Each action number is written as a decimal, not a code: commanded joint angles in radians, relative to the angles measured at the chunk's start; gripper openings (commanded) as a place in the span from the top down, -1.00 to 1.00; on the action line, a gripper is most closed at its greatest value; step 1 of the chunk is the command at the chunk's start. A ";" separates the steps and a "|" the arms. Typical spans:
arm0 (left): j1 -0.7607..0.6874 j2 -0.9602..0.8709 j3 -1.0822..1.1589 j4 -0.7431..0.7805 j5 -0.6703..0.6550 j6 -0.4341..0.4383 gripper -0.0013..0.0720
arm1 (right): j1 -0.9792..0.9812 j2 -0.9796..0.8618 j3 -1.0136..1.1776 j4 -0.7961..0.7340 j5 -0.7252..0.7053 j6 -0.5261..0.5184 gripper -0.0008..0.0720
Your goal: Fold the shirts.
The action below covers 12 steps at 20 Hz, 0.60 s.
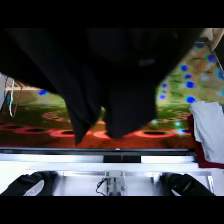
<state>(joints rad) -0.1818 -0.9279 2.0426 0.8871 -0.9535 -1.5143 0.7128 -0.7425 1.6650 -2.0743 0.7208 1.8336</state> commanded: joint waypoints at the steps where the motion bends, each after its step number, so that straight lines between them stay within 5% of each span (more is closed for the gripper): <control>1: 0.002 0.008 -0.035 0.140 -0.091 -0.013 0.79 | -0.001 0.017 0.008 0.024 0.190 0.006 0.77; 4: 0.003 -0.006 -0.096 0.404 -0.201 -0.085 0.79 | -0.001 0.011 0.007 -0.035 0.373 -0.007 0.78; 6: 0.002 -0.029 -0.106 0.431 -0.155 -0.114 0.79 | -0.001 0.011 0.008 -0.050 0.276 -0.053 0.78; 10: 0.002 -0.047 -0.105 0.214 0.349 -0.159 0.79 | -0.001 -0.002 0.011 -0.212 -0.164 -0.013 0.78; 12: 0.002 -0.037 -0.101 0.093 0.501 -0.156 0.79 | -0.001 -0.007 0.031 -0.199 -0.197 0.051 0.78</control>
<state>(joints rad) -0.1810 -0.9657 1.9423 1.1042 -0.7406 -1.6413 0.7120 -0.7437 1.6802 -2.1212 0.6865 1.8214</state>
